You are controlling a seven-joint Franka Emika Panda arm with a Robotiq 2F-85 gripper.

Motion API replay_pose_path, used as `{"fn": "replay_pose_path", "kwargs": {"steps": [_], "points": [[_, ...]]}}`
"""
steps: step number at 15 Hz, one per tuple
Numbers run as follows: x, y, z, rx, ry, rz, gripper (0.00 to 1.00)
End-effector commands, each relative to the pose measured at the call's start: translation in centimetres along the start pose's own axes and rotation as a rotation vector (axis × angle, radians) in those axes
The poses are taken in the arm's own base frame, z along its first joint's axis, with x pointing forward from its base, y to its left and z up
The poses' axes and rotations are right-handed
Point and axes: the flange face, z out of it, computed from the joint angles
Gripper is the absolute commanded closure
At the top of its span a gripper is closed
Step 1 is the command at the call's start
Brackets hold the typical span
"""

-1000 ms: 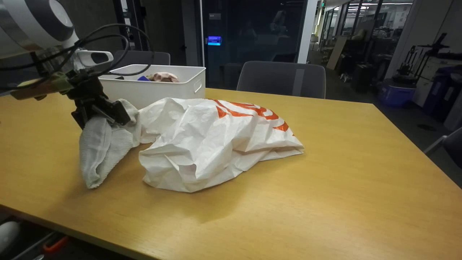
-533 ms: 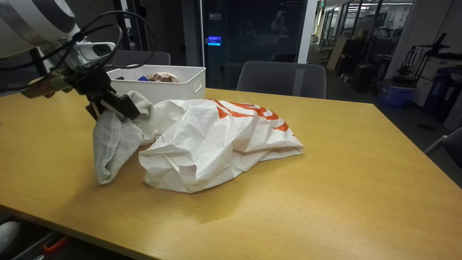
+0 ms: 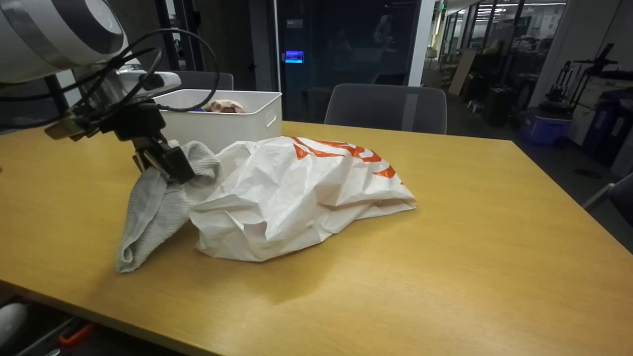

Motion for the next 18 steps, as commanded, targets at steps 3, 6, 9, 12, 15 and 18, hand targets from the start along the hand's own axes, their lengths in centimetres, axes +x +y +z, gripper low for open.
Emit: {"fn": "replay_pose_path", "kwargs": {"steps": [3, 6, 9, 12, 15, 18], "points": [[-1.3, 0.1, 0.3, 0.051, -0.185, 0.133, 0.94], [-1.3, 0.8, 0.8, 0.043, -0.235, 0.226, 0.95], [-0.5, 1.6, 1.3, 0.042, -0.222, 0.288, 0.95], [1.1, 1.7, 1.4, 0.063, -0.179, 0.317, 0.95], [3.0, 1.6, 1.3, 0.078, -0.146, 0.335, 0.95], [5.5, 2.2, 1.9, 0.062, -0.143, 0.384, 0.96]]}}
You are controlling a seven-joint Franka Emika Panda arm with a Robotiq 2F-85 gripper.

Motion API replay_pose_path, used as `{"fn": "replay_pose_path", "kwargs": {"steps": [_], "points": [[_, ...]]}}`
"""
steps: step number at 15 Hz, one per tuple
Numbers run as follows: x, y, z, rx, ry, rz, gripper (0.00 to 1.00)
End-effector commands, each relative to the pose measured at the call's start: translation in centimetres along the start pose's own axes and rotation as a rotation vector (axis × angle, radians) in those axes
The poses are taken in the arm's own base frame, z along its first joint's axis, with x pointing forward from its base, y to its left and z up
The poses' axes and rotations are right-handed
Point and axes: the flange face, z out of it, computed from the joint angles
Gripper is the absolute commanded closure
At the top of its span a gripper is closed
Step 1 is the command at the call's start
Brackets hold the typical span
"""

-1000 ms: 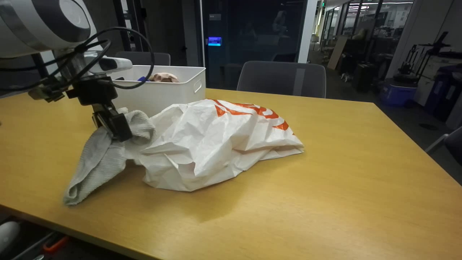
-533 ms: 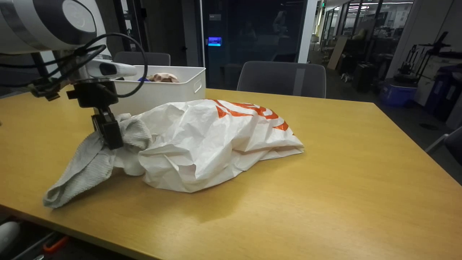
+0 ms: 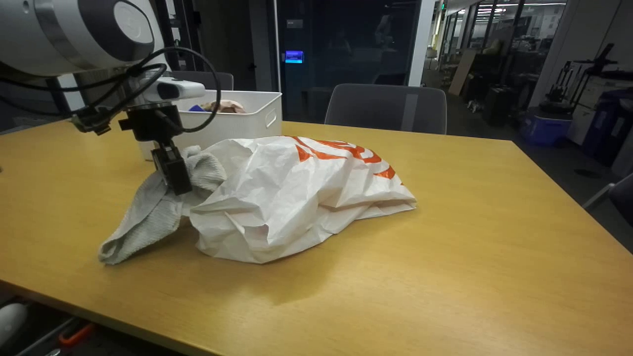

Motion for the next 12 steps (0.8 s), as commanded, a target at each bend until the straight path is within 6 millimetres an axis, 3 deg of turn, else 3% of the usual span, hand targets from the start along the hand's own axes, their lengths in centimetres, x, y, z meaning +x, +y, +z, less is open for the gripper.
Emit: {"fn": "replay_pose_path", "kwargs": {"steps": [1, 8, 12], "points": [[4.0, -0.5, 0.1, -0.015, 0.013, 0.094, 0.95], [8.7, 1.8, 1.5, -0.133, 0.019, 0.346, 0.94], [9.2, 0.1, 2.1, -0.129, 0.053, 0.244, 0.94]]}}
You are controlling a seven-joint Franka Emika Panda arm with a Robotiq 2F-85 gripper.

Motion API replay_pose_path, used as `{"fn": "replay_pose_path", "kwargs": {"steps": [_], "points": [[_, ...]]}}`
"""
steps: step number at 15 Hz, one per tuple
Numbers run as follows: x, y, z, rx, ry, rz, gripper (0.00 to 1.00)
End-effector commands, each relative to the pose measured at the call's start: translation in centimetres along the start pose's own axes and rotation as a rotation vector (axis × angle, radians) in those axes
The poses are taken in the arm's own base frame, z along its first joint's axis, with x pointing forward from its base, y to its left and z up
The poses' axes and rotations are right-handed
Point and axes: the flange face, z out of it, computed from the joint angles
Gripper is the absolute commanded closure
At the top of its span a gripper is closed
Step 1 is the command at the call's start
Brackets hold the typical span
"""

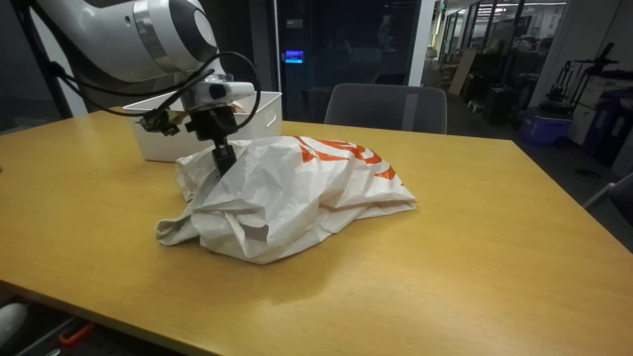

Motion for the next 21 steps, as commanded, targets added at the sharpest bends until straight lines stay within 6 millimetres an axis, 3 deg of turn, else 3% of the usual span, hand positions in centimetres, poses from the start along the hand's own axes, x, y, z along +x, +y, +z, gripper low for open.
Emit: {"fn": "replay_pose_path", "kwargs": {"steps": [1, 4, 11, 16, 21], "points": [[-0.2, -2.3, -0.3, 0.041, 0.008, -0.071, 0.96], [-0.5, -3.1, -0.7, 0.058, 0.093, -0.116, 0.95], [2.2, -3.0, -0.7, -0.025, 0.351, -0.228, 0.95], [2.2, -3.8, 1.7, -0.026, 0.329, -0.372, 0.91], [3.1, -3.2, 3.1, -0.191, 0.531, -0.431, 0.89]]}}
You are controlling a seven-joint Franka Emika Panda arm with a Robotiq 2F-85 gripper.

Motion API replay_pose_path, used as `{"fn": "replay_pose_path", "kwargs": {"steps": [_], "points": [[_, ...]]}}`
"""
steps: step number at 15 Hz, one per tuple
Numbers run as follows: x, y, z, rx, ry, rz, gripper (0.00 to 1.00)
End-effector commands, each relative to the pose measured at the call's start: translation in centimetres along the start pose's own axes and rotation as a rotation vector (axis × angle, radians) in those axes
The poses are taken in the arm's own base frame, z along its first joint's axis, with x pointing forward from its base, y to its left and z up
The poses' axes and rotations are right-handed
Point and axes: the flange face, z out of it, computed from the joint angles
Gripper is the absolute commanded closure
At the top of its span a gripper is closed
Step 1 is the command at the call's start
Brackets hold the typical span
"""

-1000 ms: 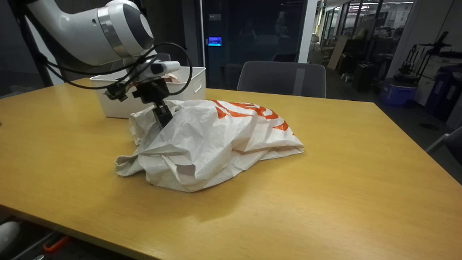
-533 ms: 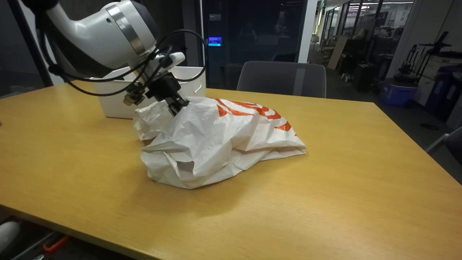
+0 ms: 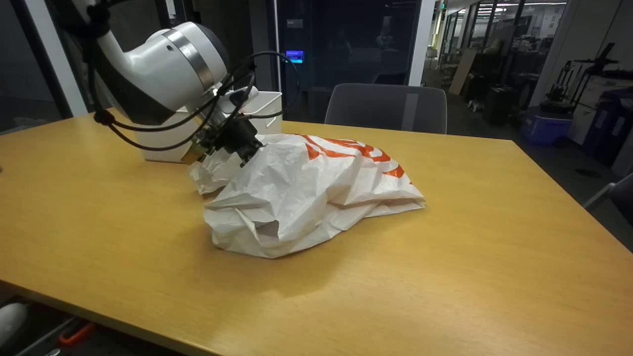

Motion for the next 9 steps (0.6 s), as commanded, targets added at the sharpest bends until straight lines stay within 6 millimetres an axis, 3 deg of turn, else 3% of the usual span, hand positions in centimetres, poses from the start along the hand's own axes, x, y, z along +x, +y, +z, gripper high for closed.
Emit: {"fn": "replay_pose_path", "kwargs": {"steps": [1, 2, 3, 5, 9], "points": [[0.5, 0.0, 0.7, -0.112, 0.156, -0.067, 0.9], [0.3, 0.0, 0.9, -0.126, 0.194, -0.09, 0.9], [0.0, 0.0, 1.4, -0.126, 0.196, -0.1, 0.64], [-0.5, -0.1, 2.0, -0.074, 0.133, -0.088, 0.62], [-1.3, -0.4, 1.1, -0.024, 0.095, -0.07, 0.32]]}}
